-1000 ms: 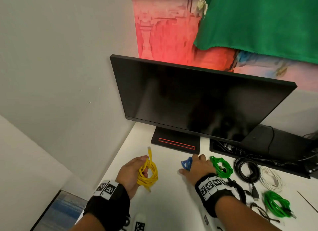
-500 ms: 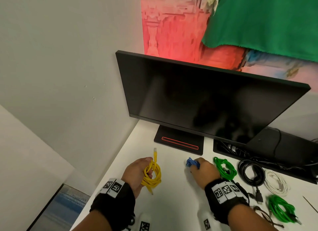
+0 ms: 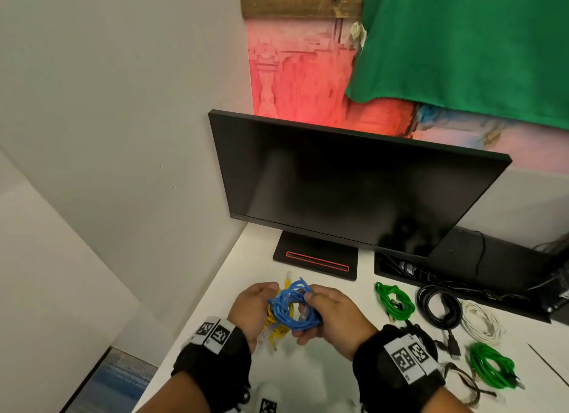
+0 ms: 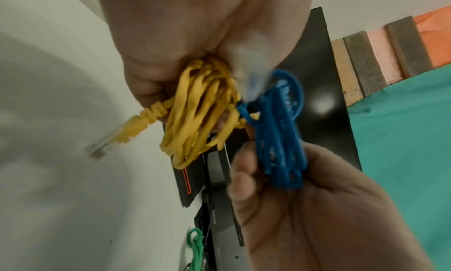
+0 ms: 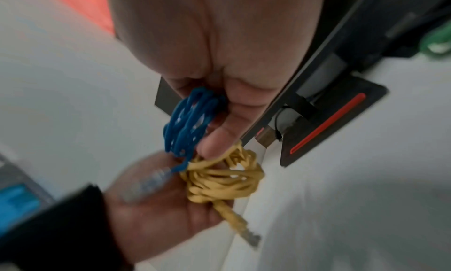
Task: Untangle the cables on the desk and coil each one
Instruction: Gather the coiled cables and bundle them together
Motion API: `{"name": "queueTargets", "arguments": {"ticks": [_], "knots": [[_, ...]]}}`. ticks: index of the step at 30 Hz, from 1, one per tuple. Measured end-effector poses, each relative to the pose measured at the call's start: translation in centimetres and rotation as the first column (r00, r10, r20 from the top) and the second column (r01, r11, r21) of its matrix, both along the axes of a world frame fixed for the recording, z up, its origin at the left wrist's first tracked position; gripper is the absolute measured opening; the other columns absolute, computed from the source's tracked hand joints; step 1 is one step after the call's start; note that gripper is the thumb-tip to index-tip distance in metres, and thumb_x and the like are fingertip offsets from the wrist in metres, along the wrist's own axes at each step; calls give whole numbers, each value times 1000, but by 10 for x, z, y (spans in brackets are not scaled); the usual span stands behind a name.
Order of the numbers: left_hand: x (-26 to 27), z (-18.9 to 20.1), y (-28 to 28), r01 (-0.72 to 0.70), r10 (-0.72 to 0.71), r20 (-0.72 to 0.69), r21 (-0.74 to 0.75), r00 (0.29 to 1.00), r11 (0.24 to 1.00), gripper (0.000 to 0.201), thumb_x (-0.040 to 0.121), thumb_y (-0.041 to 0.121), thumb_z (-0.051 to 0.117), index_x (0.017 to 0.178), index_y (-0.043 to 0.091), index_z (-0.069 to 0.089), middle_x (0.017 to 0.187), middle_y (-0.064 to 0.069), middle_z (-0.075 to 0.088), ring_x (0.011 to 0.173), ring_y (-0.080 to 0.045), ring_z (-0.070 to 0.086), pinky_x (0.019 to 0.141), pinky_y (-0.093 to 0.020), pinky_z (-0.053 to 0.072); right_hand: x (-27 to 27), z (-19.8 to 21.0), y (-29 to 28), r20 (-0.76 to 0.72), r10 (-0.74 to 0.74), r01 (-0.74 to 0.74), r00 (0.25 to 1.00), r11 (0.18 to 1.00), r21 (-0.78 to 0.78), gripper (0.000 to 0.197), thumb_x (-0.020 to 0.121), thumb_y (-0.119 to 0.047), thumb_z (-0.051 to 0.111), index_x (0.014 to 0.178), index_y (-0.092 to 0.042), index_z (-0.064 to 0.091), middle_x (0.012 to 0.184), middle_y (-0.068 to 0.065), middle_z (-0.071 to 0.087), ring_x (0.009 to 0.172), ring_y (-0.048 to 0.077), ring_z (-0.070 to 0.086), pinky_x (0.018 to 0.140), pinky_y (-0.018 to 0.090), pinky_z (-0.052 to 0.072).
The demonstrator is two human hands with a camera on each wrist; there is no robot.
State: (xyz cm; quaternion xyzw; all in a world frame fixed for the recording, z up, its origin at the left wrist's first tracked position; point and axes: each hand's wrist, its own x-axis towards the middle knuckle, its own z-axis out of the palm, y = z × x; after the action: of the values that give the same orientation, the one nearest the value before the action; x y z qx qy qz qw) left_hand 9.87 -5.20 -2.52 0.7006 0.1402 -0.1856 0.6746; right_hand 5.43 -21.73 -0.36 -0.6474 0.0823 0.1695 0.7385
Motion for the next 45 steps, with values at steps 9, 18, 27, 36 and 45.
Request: {"name": "queueTargets", "arguments": {"ticks": [9,18,27,36,45], "knots": [[-19,25,-4,152,-177,-55,-313,983,938,53,86,53,64,111,7,72,106,-21,72,100,-35,69,85,-44,56,-6,11,17,337,207,170,918,564,-808,28,107,-28,32,113,-13,55,107,5,59,90,15,55,78,21,41],[-21,27,5,268,-263,50,-171,964,948,57,54,8,62,111,5,64,98,-27,71,89,-37,70,79,-43,57,-8,11,1,144,395,-208,907,719,-663,68,90,-38,58,151,-39,28,154,-14,30,132,5,42,100,14,41],[-17,33,5,387,-385,47,-163,922,907,74,52,5,60,126,13,53,85,-19,63,73,-23,67,63,-30,53,-7,22,-1,197,468,-70,861,494,-867,16,85,-42,57,87,-27,58,88,-5,58,80,14,59,72,34,52],[-14,23,-7,294,-336,206,210,919,932,61,47,56,74,100,27,64,86,1,73,78,-10,71,71,-25,57,-4,10,-5,223,300,129,927,303,-944,26,96,-45,42,88,-23,53,91,-1,64,81,20,60,71,29,37],[-11,7,-25,207,-207,107,11,973,978,44,58,26,78,94,2,67,85,-18,74,80,-31,73,73,-40,59,-7,-1,-7,130,161,77,978,300,-951,29,96,-45,38,90,-22,55,97,6,66,96,26,54,77,35,37]]}}
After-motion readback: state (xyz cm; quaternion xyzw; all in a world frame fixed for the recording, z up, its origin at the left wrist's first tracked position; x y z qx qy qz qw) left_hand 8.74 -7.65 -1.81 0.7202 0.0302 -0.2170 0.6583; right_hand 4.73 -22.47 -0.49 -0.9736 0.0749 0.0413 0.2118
